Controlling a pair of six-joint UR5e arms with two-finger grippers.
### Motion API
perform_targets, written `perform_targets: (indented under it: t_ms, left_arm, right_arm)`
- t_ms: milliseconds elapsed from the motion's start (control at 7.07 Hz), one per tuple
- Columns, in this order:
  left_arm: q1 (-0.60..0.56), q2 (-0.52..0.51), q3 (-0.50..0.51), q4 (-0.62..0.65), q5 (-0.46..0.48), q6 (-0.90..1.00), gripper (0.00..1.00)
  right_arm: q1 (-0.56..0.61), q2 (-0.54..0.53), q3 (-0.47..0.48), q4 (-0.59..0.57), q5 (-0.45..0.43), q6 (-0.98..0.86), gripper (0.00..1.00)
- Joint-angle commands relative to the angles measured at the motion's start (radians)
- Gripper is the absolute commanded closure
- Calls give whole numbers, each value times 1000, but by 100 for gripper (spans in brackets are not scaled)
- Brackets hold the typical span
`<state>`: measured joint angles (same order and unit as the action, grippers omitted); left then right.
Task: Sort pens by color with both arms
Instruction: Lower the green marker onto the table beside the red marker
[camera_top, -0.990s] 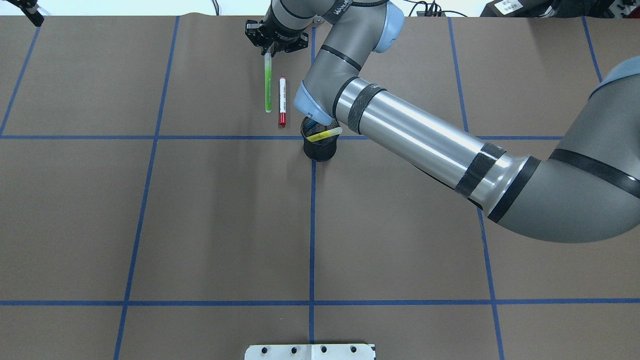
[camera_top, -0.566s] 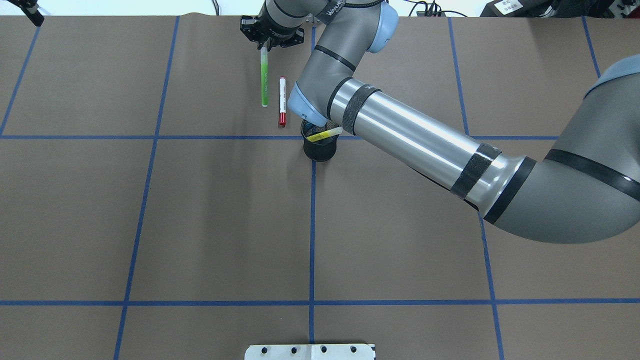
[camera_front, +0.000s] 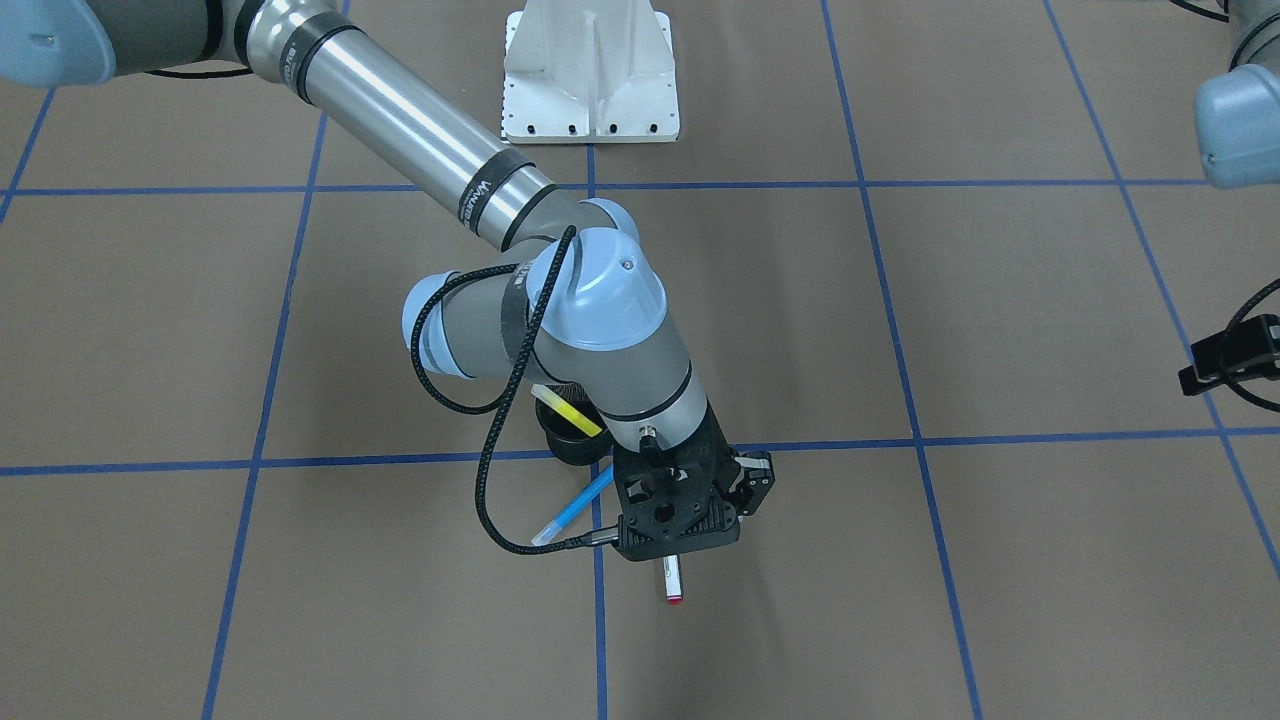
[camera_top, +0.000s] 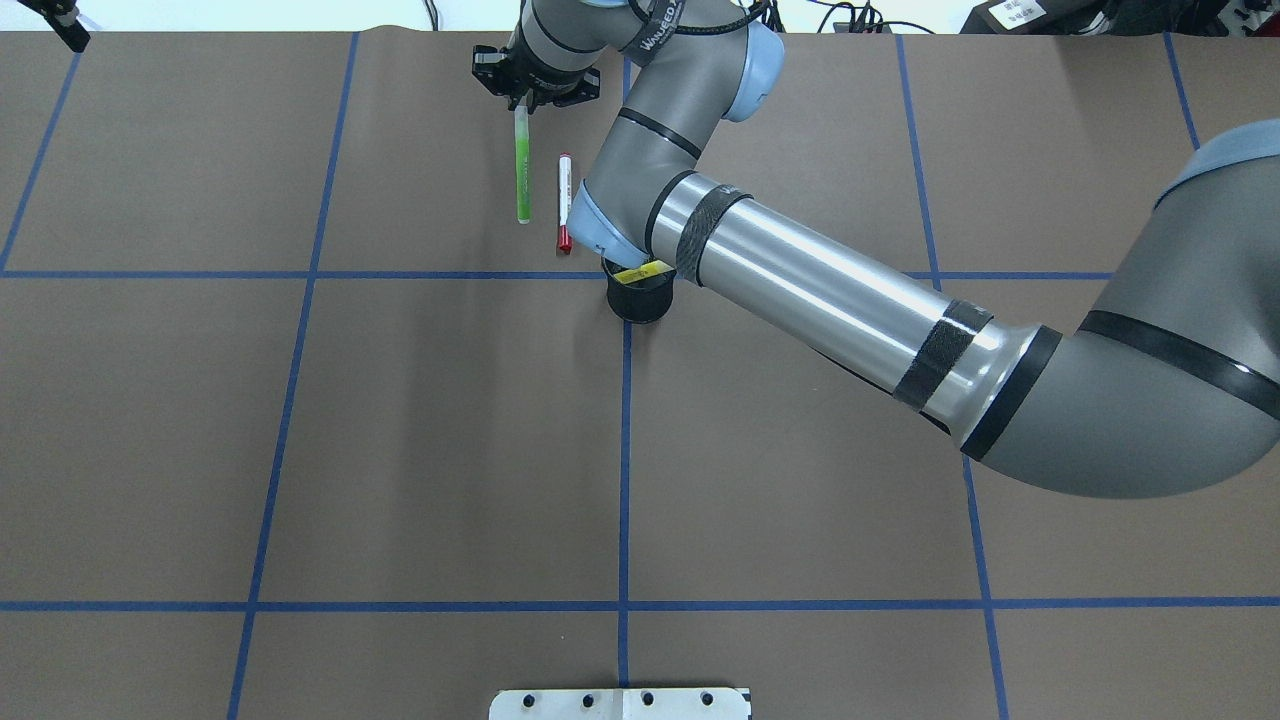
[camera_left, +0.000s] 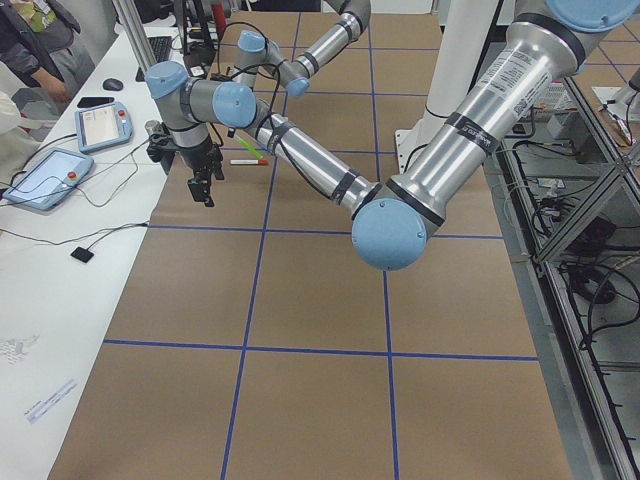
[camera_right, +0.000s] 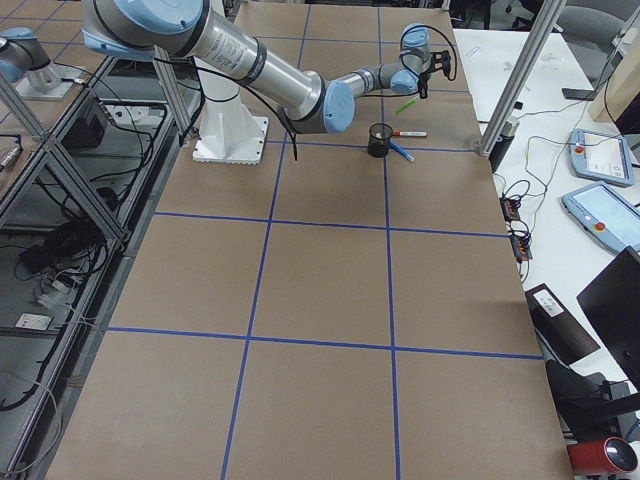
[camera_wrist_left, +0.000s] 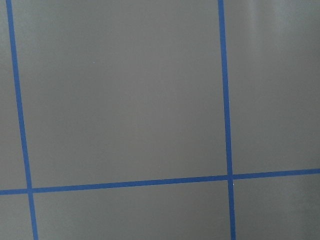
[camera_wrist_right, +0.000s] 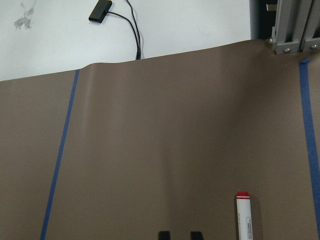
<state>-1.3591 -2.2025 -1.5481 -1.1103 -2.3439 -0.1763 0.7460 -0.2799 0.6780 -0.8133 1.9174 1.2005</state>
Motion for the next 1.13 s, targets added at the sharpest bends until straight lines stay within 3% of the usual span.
perform_targets:
  t_ms: [0, 990]
  left_arm:
    - [0, 0, -1, 0, 0, 0, 1]
    - [0, 0, 5, -5, 0, 0, 1]
  right_arm:
    - [-7, -7, -8, -3, 9, 7, 93]
    - [-28, -9, -51, -1, -14, 1, 93]
